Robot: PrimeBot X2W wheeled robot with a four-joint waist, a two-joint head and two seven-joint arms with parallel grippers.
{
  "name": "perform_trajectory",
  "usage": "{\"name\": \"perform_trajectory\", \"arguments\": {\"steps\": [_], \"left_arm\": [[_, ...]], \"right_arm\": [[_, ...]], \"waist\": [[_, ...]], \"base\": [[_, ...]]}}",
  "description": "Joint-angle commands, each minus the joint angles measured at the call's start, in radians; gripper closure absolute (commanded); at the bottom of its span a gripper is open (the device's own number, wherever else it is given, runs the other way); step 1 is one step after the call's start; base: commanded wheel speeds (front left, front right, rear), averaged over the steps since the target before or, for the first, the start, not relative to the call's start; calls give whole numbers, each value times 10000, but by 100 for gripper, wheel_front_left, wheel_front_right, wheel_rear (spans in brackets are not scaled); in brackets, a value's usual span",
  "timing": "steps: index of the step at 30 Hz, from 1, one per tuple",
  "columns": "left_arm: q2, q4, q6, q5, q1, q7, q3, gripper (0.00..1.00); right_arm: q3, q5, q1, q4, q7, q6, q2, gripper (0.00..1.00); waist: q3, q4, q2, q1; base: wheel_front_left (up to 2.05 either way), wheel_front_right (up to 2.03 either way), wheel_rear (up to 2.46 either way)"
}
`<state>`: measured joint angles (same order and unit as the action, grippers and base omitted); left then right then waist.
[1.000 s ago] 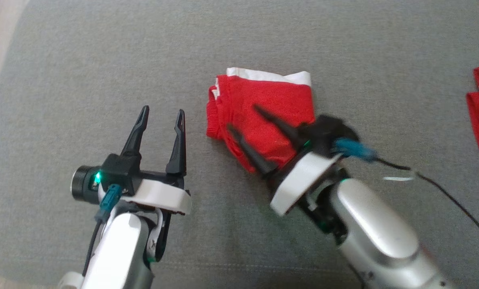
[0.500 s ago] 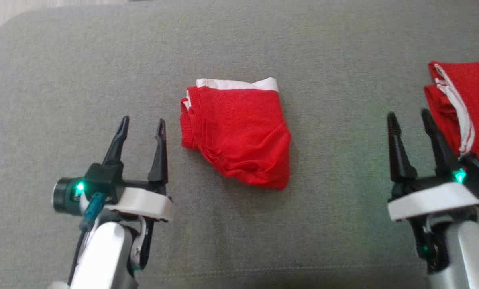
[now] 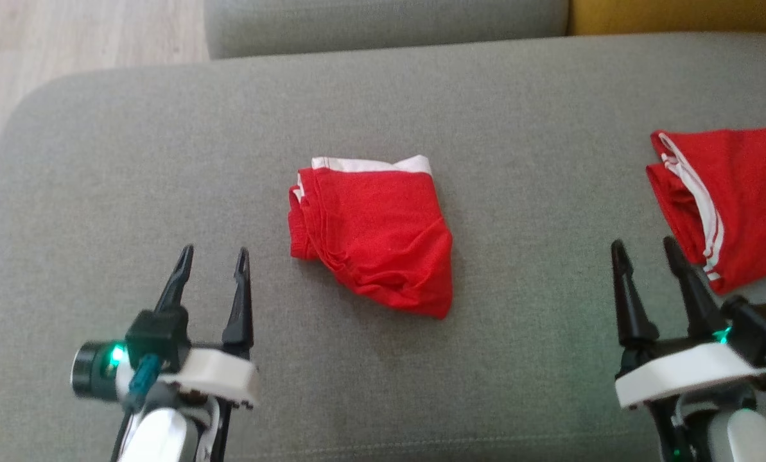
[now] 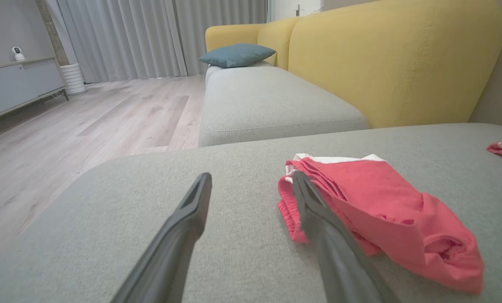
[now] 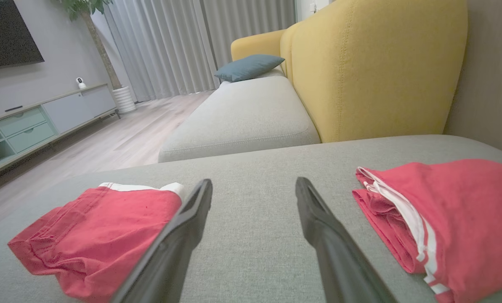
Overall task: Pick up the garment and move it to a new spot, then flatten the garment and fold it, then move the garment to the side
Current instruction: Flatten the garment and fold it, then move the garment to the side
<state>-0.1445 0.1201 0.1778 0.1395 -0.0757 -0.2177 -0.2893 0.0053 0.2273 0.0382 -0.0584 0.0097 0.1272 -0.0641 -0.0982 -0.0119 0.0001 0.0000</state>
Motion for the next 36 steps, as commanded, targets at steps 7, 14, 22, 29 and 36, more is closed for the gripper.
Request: {"name": "perform_trajectory", "arguments": {"steps": [7, 14, 22, 29, 36], "left_arm": [[-357, -509, 184, 118, 506, 224, 309, 0], [-502, -662, 280, 186, 921, 379, 311, 0], [-576, -710, 343, 199, 919, 369, 290, 0], [-613, -665, 375, 219, 819, 336, 263, 0], [-623, -691, 413, 197, 727, 284, 182, 0]], "right_arm": [[321, -212, 377, -594, 218, 35, 96, 0], [248, -291, 740, -737, 462, 35, 131, 0], [231, -300, 792, -782, 553, 35, 137, 0], [208, -281, 760, -817, 582, 35, 138, 0], [199, -257, 764, -819, 619, 35, 138, 0]], "waist": [[752, 13, -1, 0], [1052, 36, -1, 0], [1092, 12, -1, 0], [1055, 26, -1, 0], [978, 87, -1, 0]], "base": [[0, 0, 0], [0, 0, 0], [0, 0, 0], [0, 0, 0], [0, 0, 0]]}}
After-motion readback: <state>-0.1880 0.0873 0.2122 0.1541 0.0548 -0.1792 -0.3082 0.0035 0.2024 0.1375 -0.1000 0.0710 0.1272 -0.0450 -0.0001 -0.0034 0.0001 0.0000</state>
